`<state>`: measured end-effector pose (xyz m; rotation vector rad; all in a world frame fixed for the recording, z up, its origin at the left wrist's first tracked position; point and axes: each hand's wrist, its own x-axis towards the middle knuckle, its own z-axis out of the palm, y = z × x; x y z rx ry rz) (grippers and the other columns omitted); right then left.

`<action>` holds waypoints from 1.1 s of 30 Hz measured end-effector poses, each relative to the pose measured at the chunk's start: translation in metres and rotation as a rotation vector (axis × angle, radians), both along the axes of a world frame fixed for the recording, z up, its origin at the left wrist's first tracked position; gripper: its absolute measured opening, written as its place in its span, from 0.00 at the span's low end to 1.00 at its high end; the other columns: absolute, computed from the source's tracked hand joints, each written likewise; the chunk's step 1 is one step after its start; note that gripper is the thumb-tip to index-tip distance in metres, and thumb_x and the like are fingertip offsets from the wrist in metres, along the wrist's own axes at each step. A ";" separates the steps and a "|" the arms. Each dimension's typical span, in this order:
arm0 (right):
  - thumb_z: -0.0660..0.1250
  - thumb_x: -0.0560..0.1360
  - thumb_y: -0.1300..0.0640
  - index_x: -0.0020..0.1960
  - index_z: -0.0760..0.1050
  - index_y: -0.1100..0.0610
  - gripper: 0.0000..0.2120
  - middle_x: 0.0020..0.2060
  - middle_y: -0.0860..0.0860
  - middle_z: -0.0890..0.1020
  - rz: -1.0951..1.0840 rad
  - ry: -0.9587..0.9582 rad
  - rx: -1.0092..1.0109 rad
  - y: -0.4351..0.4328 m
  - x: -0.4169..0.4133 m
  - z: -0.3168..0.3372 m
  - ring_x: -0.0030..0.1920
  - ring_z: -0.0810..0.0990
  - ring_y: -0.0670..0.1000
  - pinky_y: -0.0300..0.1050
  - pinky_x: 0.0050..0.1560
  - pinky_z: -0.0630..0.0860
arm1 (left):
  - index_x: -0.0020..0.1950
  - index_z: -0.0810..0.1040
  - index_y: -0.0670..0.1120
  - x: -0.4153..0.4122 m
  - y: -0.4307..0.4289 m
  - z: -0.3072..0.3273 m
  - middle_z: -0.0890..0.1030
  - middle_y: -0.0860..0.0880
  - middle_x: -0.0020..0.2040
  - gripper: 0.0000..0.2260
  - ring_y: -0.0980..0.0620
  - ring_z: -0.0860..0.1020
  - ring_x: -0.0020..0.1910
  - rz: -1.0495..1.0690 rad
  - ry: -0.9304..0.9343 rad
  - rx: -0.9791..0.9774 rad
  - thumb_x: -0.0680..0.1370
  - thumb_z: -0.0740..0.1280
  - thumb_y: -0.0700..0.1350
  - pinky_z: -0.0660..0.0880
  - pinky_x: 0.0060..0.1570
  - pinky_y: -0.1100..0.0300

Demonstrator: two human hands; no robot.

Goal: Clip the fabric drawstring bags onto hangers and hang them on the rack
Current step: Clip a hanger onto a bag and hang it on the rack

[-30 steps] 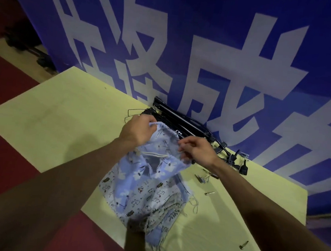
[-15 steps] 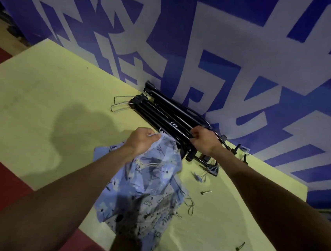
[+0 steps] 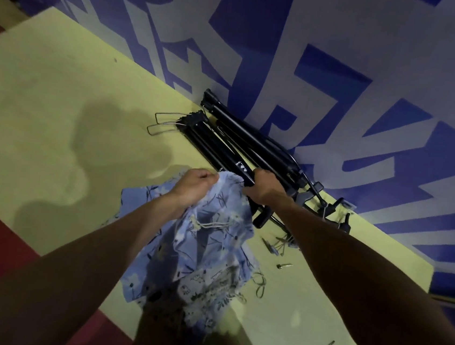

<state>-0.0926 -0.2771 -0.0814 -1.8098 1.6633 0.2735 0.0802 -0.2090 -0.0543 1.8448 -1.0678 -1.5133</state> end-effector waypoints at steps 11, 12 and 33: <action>0.72 0.69 0.55 0.58 0.74 0.58 0.20 0.46 0.54 0.81 -0.174 -0.276 -0.173 0.052 -0.045 0.052 0.45 0.80 0.56 0.48 0.46 0.78 | 0.52 0.73 0.42 -0.022 0.044 0.034 0.65 0.48 0.30 0.10 0.52 0.61 0.27 -0.029 -0.064 -0.007 0.82 0.56 0.45 0.61 0.29 0.60; 0.72 0.68 0.57 0.59 0.74 0.58 0.20 0.44 0.54 0.81 -0.192 -0.305 -0.159 0.059 -0.053 0.058 0.43 0.79 0.55 0.46 0.44 0.76 | 0.56 0.74 0.41 -0.026 0.050 0.035 0.64 0.48 0.30 0.11 0.52 0.61 0.26 -0.030 -0.068 -0.002 0.83 0.55 0.45 0.61 0.29 0.60; 0.76 0.62 0.64 0.44 0.76 0.53 0.15 0.37 0.49 0.78 -0.117 -0.277 0.180 0.189 -0.202 0.068 0.41 0.76 0.52 0.44 0.44 0.71 | 0.49 0.79 0.48 -0.044 0.103 0.039 0.78 0.44 0.44 0.08 0.47 0.77 0.41 0.285 0.152 -0.091 0.81 0.60 0.46 0.76 0.44 0.53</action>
